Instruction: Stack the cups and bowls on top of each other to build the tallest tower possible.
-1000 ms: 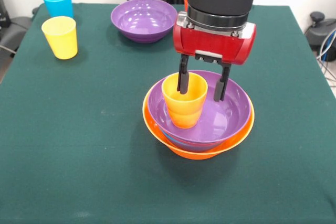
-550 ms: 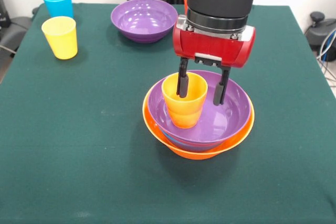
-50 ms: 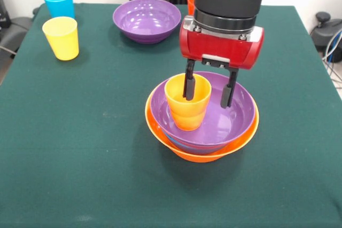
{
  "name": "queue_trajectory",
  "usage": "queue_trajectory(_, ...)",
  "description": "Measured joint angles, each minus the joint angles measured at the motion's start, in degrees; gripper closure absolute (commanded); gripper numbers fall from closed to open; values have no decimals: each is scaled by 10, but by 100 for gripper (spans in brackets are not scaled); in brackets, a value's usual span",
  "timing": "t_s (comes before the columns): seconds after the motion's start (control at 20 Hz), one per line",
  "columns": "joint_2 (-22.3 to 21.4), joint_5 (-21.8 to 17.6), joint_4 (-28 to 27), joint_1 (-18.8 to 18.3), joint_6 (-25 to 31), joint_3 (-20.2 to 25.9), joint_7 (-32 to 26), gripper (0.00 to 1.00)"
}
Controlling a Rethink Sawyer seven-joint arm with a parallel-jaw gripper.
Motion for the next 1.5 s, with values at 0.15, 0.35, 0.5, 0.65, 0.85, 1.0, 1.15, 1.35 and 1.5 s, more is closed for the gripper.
queue_trajectory(0.15, 0, 0, 0, 6, 0, -2, 0, 0)
queue_trajectory(0.35, 0, 0, 0, 16, 0, -5, 0, 0)
queue_trajectory(0.5, 1, 0, 0, 27, 0, -10, 0, 0)
queue_trajectory(0.65, 1, 1, 0, 36, 0, -13, 0, 0)
queue_trajectory(0.85, 2, 1, 0, 44, 0, -17, 0, 0)
queue_trajectory(1.0, 2, 4, 0, 46, 0, -19, 0, 0)
queue_trajectory(1.15, 3, 7, 0, 46, 0, -21, 0, 0)
queue_trajectory(1.35, 5, 9, 0, 46, 0, -23, 0, 0)
queue_trajectory(1.5, 8, 12, 0, 46, 0, -25, 0, 0)
